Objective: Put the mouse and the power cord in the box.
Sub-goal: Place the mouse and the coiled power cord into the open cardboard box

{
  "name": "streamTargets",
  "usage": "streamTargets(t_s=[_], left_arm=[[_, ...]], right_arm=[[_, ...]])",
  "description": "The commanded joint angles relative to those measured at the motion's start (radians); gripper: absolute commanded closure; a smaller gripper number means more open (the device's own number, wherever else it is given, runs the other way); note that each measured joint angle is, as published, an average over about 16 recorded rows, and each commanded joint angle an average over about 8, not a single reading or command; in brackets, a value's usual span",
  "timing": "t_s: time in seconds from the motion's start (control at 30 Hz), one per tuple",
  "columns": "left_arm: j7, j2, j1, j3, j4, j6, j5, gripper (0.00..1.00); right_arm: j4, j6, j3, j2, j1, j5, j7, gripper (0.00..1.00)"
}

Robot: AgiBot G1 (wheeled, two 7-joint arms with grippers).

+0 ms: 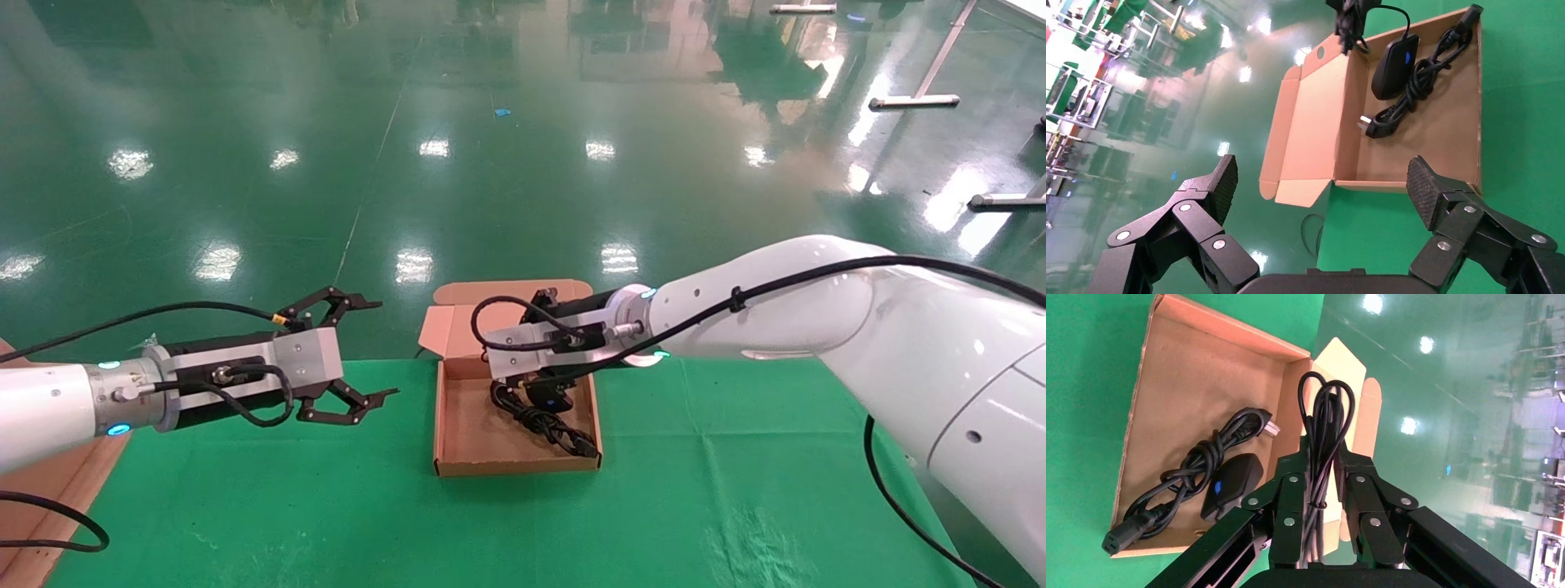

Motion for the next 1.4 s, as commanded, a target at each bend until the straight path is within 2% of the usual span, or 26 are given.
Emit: streamTargets(t_s=[0.03, 0.37, 0.6, 1.4], left_arm=[[0.0, 0.001, 0.0, 0.0, 0.0, -0.001, 0.0, 0.0], [-0.008, 0.003, 0.003, -0.007, 0.0, 0.008, -0.001, 0.0], [-0.083, -0.017, 0.04, -0.066, -0.048, 0.064, -0.021, 0.0], [-0.418, -0.109, 0.202, -0.332, -0.266, 0.318, -0.11, 0.0]], right_arm=[[0.0, 0.001, 0.0, 0.0, -0.001, 0.001, 0.0, 0.0], [0.012, -0.007, 0.008, 0.013, 0.005, -0.001, -0.002, 0.0], [0.043, -0.027, 0.036, 0.041, -0.018, 0.022, 0.019, 0.0], [0.305, -0.336, 0.455, 0.332, -0.301, 0.299, 0.186, 0.0]])
